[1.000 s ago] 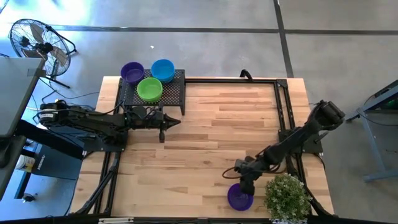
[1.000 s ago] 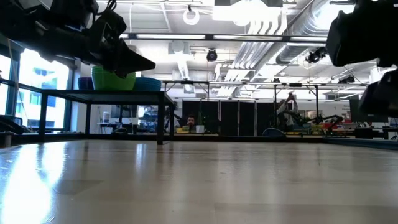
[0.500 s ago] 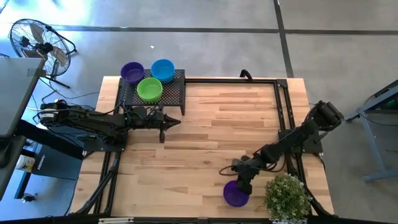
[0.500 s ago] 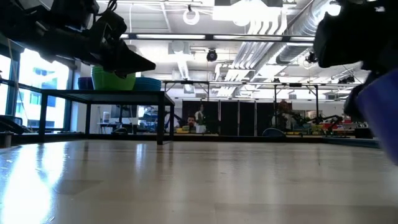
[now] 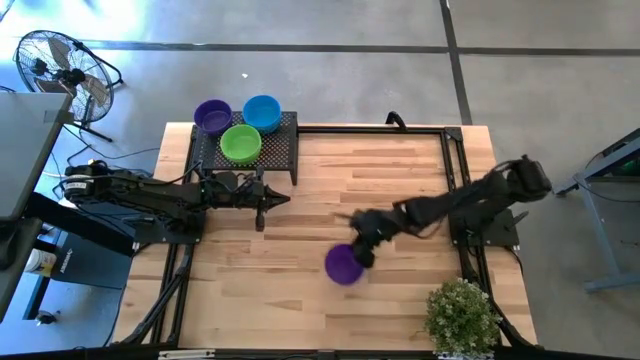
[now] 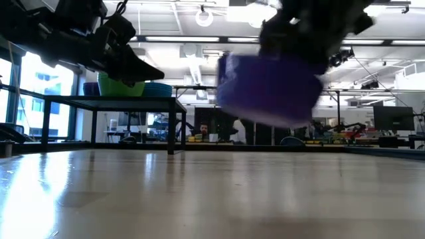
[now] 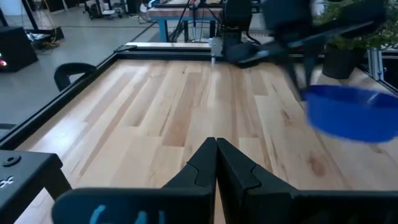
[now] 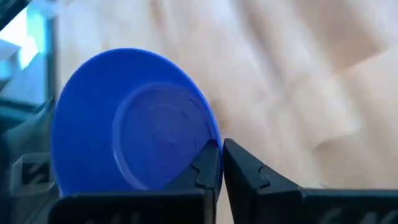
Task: Pick & Place Mini bowls
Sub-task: Stack the purple bowl on top of the purple bowl on the shelf
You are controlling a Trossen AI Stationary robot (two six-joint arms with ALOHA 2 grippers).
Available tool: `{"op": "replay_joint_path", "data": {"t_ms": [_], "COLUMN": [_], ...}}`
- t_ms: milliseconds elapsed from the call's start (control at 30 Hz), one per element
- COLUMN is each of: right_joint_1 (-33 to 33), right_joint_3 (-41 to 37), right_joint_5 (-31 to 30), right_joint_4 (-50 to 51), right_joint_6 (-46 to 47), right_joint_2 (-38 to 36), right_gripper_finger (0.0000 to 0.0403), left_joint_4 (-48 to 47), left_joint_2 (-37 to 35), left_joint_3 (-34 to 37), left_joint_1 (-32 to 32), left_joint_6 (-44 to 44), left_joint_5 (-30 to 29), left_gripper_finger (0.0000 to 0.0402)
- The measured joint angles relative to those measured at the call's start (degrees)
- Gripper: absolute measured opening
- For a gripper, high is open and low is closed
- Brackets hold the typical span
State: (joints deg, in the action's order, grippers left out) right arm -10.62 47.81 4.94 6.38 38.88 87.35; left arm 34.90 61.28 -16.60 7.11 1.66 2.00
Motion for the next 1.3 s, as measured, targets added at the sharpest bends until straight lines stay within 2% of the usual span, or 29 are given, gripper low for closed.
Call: {"op": "replay_joint_path", "data": {"t_ms": [233,467,700,867,1100,1200,1300], "right_joint_1": [10.9,15.8,16.7,16.7,16.7,16.2,15.6], "right_joint_3": [6.6,15.7,22.6,24.4,24.5,24.5,22.3], "right_joint_5": [-0.2,1.1,1.2,-2.8,-3.2,-5.3,-6.9], "right_joint_4": [0.2,0.2,-0.7,-2.0,-1.5,-1.0,-4.6], "right_joint_6": [-8.8,-12.9,-19.9,-22.4,-23.9,-28.2,-31.3], "right_joint_2": [7.5,17.5,23.3,23.3,23.2,23.0,22.8], "right_gripper_finger": [0.0014,0.0014,0.0018,0.0055,0.0099,0.0088,0.0051], "left_joint_4": [-0.4,-0.3,-0.4,-0.5,-0.8,-1.3,-2.6], "left_joint_2": [0.0,0.0,0.0,0.0,0.0,0.0,0.0], "left_joint_3": [0.0,0.0,0.0,0.0,0.0,0.0,0.0], "left_joint_1": [0.0,0.0,0.0,0.0,0.0,0.0,0.0], "left_joint_6": [0.0,0.0,0.0,0.0,0.0,0.0,-0.4], "left_joint_5": [0.0,0.0,0.0,0.0,0.3,0.4,0.5], "left_gripper_finger": [0.0,0.0,0.0,0.0,0.0,0.0,0.0]}}
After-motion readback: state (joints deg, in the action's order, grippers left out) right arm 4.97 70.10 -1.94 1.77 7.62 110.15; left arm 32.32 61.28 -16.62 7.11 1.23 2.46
